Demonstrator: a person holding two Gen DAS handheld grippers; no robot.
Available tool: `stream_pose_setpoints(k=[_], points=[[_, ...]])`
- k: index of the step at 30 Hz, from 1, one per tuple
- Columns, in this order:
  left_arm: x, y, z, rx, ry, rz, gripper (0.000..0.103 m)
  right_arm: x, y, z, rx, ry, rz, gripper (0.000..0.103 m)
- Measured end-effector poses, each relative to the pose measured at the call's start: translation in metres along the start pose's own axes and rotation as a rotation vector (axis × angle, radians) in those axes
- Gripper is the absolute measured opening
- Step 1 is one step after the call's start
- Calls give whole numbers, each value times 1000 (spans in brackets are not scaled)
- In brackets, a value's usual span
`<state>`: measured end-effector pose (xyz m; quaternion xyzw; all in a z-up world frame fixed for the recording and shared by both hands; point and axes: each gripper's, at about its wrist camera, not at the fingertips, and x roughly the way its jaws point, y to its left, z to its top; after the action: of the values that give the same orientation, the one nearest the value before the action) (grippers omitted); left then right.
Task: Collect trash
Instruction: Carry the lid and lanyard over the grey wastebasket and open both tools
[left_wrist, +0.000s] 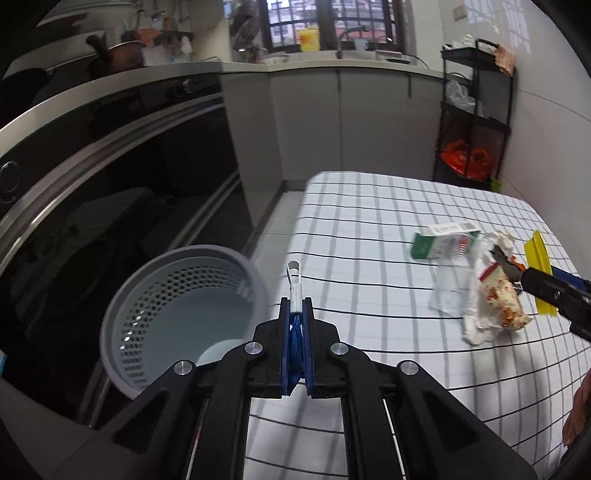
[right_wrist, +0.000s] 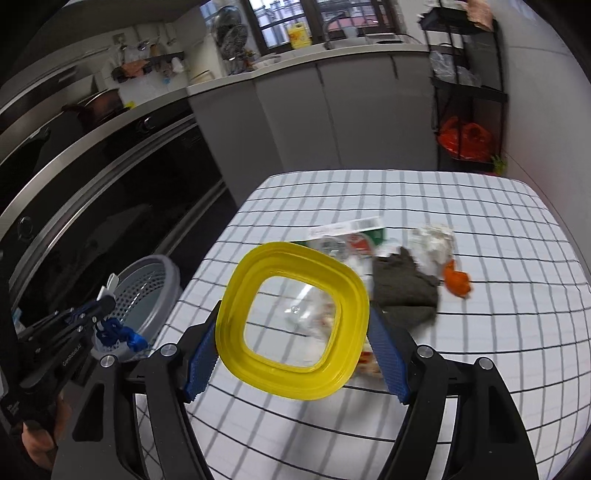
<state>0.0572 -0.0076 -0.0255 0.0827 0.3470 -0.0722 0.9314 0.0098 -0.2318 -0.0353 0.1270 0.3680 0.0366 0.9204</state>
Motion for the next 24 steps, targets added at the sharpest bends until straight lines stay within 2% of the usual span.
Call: stream_pose_setpoints(k=[12,17,24], points=[[12,125,0,-142,7,178,7,63,131,19,-134,43,170,71],[26,162,0,-188,23,196,7,95,170,23,-205,86,206,71],[53,185,-4,-210,76,189,7,138,204,23,-282,162,244,71]])
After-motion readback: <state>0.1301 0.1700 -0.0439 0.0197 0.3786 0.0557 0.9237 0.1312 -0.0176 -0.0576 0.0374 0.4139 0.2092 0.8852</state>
